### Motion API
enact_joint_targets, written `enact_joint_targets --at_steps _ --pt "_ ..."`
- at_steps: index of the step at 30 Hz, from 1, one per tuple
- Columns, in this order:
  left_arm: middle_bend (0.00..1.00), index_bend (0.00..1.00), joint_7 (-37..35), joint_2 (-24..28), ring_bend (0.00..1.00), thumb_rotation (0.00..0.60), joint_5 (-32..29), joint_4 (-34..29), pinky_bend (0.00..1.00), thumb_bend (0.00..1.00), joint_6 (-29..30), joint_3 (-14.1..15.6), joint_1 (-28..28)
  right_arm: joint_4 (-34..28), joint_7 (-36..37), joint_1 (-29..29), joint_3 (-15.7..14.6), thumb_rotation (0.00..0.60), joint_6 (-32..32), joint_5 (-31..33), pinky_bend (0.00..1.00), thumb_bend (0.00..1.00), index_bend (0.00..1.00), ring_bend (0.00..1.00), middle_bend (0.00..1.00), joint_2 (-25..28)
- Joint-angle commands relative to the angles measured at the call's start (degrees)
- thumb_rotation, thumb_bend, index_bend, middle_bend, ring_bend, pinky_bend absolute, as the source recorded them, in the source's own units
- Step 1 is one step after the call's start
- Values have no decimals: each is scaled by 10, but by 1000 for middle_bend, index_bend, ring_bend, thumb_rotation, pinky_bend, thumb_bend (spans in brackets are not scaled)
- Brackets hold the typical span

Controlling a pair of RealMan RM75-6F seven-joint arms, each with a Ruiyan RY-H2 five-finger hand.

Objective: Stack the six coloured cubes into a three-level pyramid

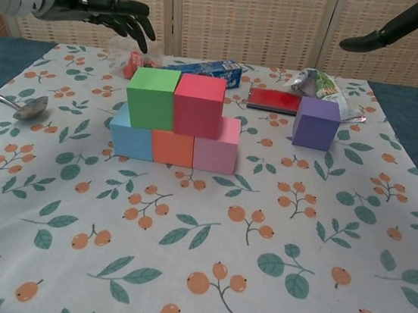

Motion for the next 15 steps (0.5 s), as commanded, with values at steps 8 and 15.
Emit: enact_joint_targets --at_steps 8,15 --pt "333 287 70 -36 142 133 -36 4 93 313 -13 0 -29 30 31 -6 1 600 -22 -6 0 134 0 0 134 -2" --pt "332 287 107 -47 142 133 -60 8 93 315 -14 3 -38 36 39 -9 4 600 -29 -8 0 134 0 0 134 -1"
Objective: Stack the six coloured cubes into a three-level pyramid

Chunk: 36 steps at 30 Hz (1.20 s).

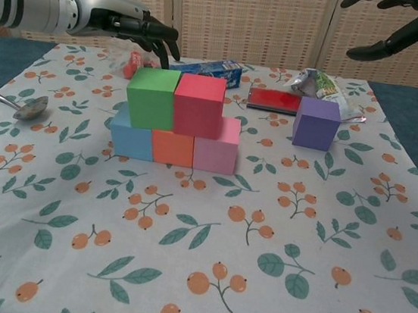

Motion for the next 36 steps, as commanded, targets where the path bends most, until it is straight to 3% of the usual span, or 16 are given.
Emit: enact_joint_targets --at_steps 1,36 --pt "330 286 14 -4 142 133 -10 4 93 314 0 2 -3 1 1 -1 1 600 -1 -1 0 134 0 0 134 0" --pt "312 267 66 -12 142 132 -34 -12 93 313 -13 4 -16 1 -4 -9 10 600 -3 6 0 134 0 0 134 2"
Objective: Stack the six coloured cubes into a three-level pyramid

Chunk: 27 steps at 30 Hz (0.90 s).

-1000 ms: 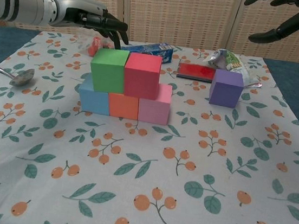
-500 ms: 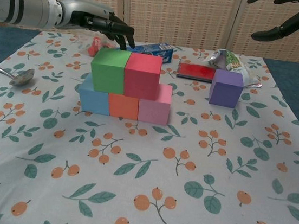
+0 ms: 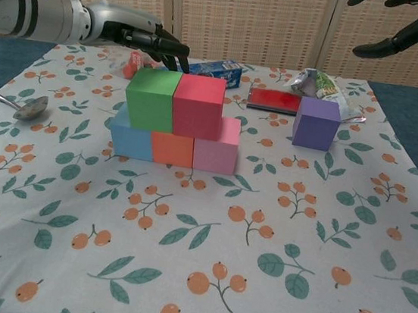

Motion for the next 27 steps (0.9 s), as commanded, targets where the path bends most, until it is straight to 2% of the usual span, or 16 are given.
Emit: enact_joint_targets --at_steps 1,17,22,27 --pt "311 265 2 -1 142 131 -3 2 93 313 -1 0 -1 1 0 0 0 600 -1 0 0 134 0 0 134 0" --pt "284 249 8 4 132 129 -7 -2 93 312 14 -3 7 8 -4 -6 -5 600 -4 2 0 134 0 0 134 1" --pt "243 220 -1 29 107 133 8 -32 93 312 87 -10 50 29 -35 -5 -21 600 -17 18 0 134 0 0 134 3" --pt "217 194 11 66 87 144 41 -83 91 315 209 4 127 79 -71 7 -40 600 -49 39 0 134 0 0 134 -10"
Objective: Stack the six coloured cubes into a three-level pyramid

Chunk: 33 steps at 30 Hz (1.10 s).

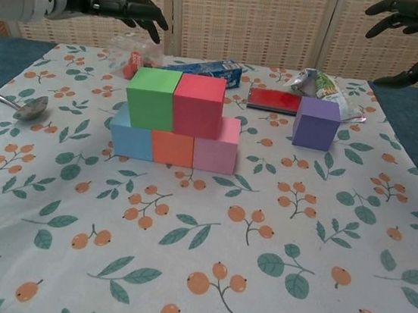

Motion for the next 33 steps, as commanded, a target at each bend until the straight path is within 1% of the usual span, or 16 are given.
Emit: enact_joint_targets --at_steps 1,3,5,8,11,14,17,21,26,30,33 --pt "211 189 14 39 82 162 31 -53 90 314 111 14 77 41 -27 12 -15 600 -25 16 0 134 0 0 134 -15" --pt "203 184 32 49 76 187 40 -72 90 314 152 27 107 67 -38 21 -21 600 -40 23 0 134 0 0 134 -29" --pt "198 182 49 57 73 195 50 -91 89 316 184 43 134 95 -44 29 -25 600 -55 29 0 134 0 0 134 -45" --pt "183 166 66 71 61 218 67 -117 89 316 211 65 164 135 -55 42 -30 600 -74 34 0 133 0 0 134 -69" --pt "175 156 75 81 55 264 84 -134 88 316 232 84 191 175 -66 55 -33 600 -89 40 0 133 0 0 134 -95" --pt "173 152 72 85 56 304 104 -147 89 318 255 99 215 216 -77 67 -35 600 -99 44 0 133 0 0 134 -123" --pt "171 152 65 81 55 320 127 -150 89 318 281 111 238 258 -79 79 -32 600 -112 48 0 133 0 0 134 -152" --pt "170 152 63 77 55 335 153 -148 89 320 299 122 257 314 -79 100 -28 600 -135 45 0 134 11 0 134 -189" --pt "168 155 62 72 55 338 173 -147 88 319 324 127 278 386 -92 129 -27 600 -163 41 0 134 61 0 134 -234" --pt "167 158 60 68 52 347 189 -146 87 319 342 130 291 424 -99 141 -24 600 -178 45 0 133 144 0 134 -257" --pt "161 158 55 66 48 342 201 -145 86 320 351 131 299 444 -101 148 -22 600 -189 51 0 133 165 0 134 -270"
